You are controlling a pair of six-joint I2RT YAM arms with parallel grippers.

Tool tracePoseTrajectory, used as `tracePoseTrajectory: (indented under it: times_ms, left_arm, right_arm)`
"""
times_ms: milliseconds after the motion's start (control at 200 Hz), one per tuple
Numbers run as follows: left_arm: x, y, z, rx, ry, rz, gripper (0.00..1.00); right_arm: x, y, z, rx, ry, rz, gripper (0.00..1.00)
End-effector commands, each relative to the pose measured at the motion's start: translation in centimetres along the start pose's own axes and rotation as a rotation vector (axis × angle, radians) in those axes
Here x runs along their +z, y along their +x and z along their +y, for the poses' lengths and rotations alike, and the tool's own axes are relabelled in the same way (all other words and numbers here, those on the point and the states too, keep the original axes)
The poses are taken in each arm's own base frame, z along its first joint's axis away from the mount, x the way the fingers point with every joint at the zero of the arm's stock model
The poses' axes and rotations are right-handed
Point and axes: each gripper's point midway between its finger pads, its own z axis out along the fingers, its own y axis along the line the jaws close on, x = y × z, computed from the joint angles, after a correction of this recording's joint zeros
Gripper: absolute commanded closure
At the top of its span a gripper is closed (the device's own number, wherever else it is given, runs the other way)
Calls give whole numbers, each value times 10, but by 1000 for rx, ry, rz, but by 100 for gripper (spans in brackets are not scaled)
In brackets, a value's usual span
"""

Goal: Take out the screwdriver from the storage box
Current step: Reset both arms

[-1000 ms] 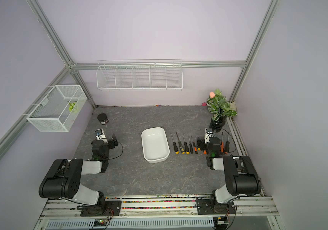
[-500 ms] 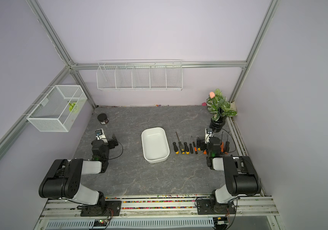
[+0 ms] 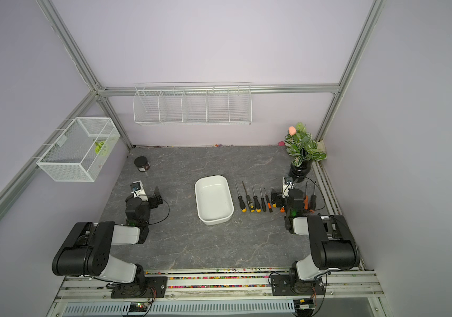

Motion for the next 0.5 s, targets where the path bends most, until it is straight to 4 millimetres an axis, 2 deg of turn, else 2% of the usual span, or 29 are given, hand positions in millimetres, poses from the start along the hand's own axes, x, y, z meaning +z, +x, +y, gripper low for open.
tracePoseTrajectory:
  times_ms: [0,495]
  left_arm:
    - [13,-8,-2,-8,27,22,0]
    - [14,-9,0,-11,22,24,0]
  right_arm:
    - [-1,-13,-4,15,20,-29,1]
    - [-1,-13,-4,16,19,-29,1]
